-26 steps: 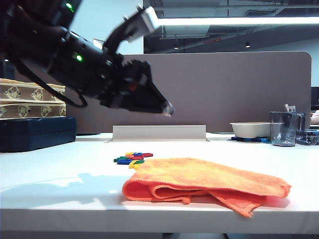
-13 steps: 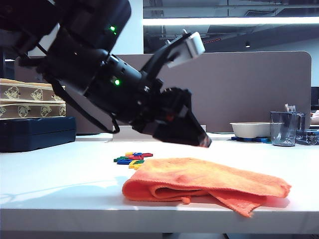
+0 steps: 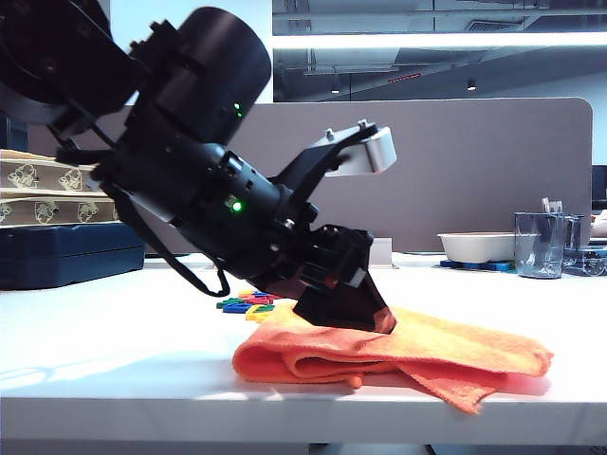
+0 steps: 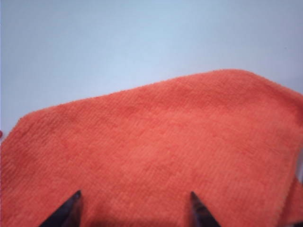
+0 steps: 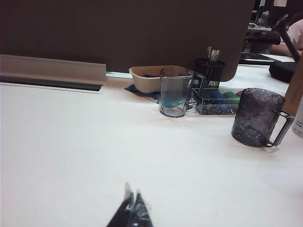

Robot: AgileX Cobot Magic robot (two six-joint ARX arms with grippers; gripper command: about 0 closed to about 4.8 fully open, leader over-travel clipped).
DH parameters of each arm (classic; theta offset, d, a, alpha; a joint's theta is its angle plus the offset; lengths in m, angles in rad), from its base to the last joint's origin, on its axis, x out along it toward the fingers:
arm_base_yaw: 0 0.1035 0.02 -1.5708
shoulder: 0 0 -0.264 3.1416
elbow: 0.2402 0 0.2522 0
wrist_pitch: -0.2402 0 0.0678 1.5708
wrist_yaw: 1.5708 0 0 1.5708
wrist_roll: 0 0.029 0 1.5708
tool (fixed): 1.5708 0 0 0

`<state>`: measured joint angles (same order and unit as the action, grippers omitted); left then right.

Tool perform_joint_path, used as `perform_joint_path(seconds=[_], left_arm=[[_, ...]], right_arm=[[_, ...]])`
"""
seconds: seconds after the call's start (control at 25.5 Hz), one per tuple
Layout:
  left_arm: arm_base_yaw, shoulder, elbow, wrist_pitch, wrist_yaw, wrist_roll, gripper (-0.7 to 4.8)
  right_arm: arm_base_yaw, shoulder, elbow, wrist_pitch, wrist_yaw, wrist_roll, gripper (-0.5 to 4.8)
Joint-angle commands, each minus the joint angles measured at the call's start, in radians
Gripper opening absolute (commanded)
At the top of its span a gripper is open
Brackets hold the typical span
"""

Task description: Use an orange cloth to wipe the letter magnets on the table away for a distance.

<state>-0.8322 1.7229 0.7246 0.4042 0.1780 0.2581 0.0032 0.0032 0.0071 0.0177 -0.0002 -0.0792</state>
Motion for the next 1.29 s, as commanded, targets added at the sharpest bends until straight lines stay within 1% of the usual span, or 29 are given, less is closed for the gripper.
perform_joint_path(seconds=[0.04,0.2,0.31,0.39,0.43,0.47,0.51,0.59,0.67,0.75,0.9,0.98,1.02,1.06,1.1,1.14,1.18,1.22,1.29], left_arm=[[-0.002,0.02,0.031,0.0,-0.002,0.004,2.94],[-0.002,0.064,0.08,-0.036,-0.019,-0.002,3.43],[-0.002,0.09,0.117,-0.091,-0.021,-0.004,3.45],[-0.002,0.106,0.147,-0.113,-0.022,-0.003,3.33],[-0.002,0.108,0.15,-0.109,-0.022,-0.003,3.16],[-0.002,0.108,0.154,-0.109,-0.02,-0.004,2.83],[-0.002,0.109,0.159,-0.108,-0.02,-0.004,2.39],[-0.002,0.109,0.164,-0.101,-0.019,-0.003,1.82],[-0.002,0.109,0.167,-0.087,-0.017,-0.003,1.08],[-0.002,0.11,0.168,-0.069,-0.017,-0.003,0.5],[-0.002,0.11,0.169,-0.045,-0.017,-0.003,0.27],[-0.002,0.11,0.169,-0.048,-0.016,-0.004,0.26],[-0.002,0.11,0.169,-0.052,-0.014,-0.004,0.36],[-0.002,0.11,0.169,-0.059,-0.003,-0.006,0.78],[-0.002,0.109,0.169,-0.071,0.018,-0.009,1.65],[-0.002,0.109,0.169,-0.081,0.03,-0.017,2.36],[-0.003,0.108,0.169,-0.093,0.028,-0.035,2.88],[-0.01,0.108,0.169,-0.121,0.024,-0.056,3.22],[-0.014,0.108,0.168,-0.145,0.027,-0.056,3.23]], right_arm=[[0.002,-0.003,-0.008,0.013,0.001,0.001,-0.05],[0.003,-0.003,-0.008,0.013,0.001,0.001,-0.05],[0.003,-0.003,-0.008,0.012,0.001,0.001,-0.05],[0.003,-0.003,-0.008,0.012,0.001,0.001,-0.05],[0.003,-0.003,-0.008,0.012,0.001,0.001,-0.05],[0.003,-0.003,-0.008,0.012,0.001,0.001,-0.05],[0.003,-0.003,-0.008,0.012,0.001,0.001,-0.05],[0.003,-0.003,-0.008,0.012,0.001,0.001,-0.05],[0.003,-0.003,-0.008,0.012,0.001,0.001,-0.05],[0.003,-0.003,-0.008,0.012,0.001,0.001,-0.05],[0.004,-0.003,-0.008,0.012,0.001,0.001,-0.05],[0.004,-0.003,-0.008,0.012,0.001,0.001,-0.05],[0.004,-0.003,-0.008,0.012,0.001,0.001,-0.05],[0.004,-0.003,-0.008,0.012,0.001,0.001,-0.05],[0.004,-0.003,-0.008,0.012,0.001,0.001,-0.05],[0.004,-0.003,-0.008,0.012,0.001,0.001,-0.05],[0.004,-0.003,-0.008,0.012,0.001,0.001,-0.05],[0.004,-0.003,-0.008,0.012,0.001,0.001,-0.05],[0.004,-0.003,-0.008,0.012,0.001,0.001,-0.05]])
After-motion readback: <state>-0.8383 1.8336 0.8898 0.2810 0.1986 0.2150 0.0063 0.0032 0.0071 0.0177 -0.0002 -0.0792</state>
